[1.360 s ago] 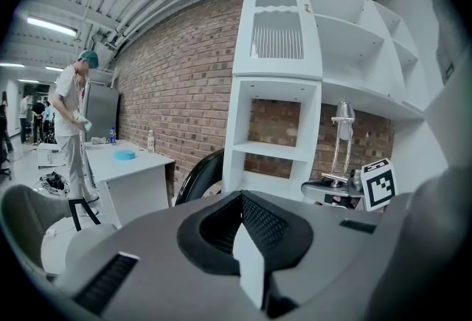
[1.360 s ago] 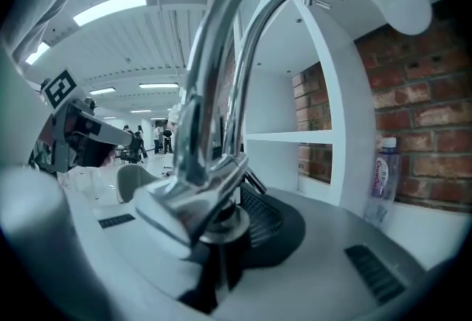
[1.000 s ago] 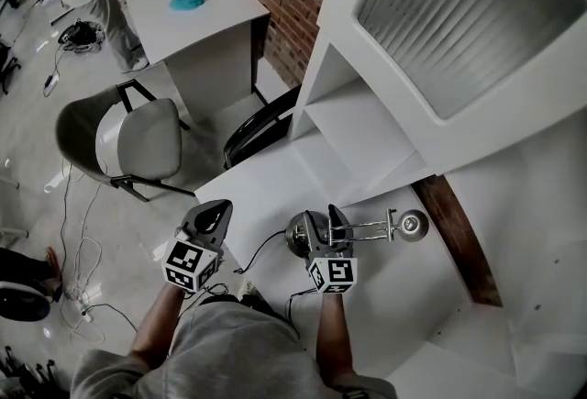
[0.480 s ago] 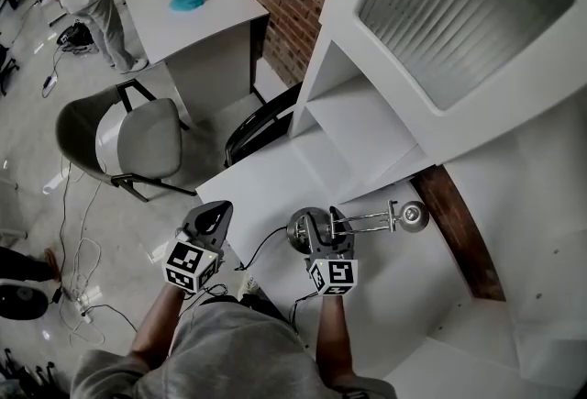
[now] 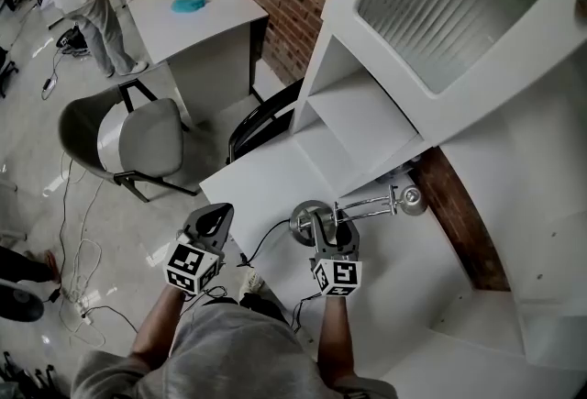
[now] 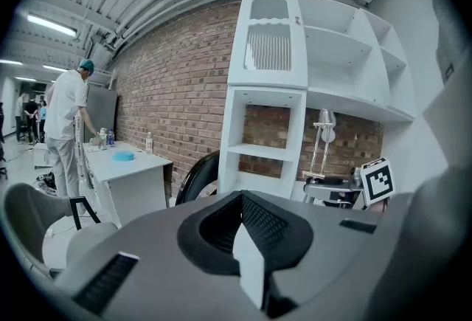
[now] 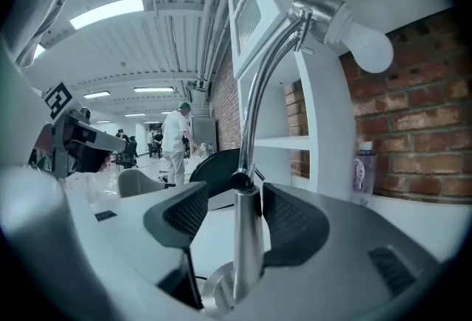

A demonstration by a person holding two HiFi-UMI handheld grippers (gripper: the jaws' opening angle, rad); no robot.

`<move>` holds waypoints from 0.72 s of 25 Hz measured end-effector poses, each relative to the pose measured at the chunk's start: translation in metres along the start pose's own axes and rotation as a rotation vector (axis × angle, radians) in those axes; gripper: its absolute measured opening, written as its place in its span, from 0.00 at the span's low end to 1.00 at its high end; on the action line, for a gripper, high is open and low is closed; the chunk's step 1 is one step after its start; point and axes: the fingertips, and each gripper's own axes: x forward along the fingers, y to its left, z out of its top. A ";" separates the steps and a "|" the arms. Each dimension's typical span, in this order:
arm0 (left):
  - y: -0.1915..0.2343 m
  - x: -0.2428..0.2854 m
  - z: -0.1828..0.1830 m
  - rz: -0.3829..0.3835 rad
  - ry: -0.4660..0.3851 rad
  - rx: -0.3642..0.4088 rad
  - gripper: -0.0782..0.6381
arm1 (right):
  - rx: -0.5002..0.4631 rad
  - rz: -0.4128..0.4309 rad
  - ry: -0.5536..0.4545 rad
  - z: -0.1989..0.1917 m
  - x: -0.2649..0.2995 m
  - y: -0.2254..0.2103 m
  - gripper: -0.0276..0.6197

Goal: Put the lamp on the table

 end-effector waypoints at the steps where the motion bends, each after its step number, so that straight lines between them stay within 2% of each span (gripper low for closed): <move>1: 0.000 -0.003 0.000 0.001 -0.001 0.000 0.11 | -0.002 -0.003 0.000 0.001 -0.003 0.000 0.42; 13: -0.010 -0.027 -0.002 -0.007 -0.009 0.008 0.11 | 0.010 -0.025 -0.018 0.008 -0.032 0.006 0.42; 18: -0.016 -0.043 -0.001 -0.018 -0.019 0.014 0.11 | -0.004 -0.050 -0.025 0.014 -0.051 0.015 0.37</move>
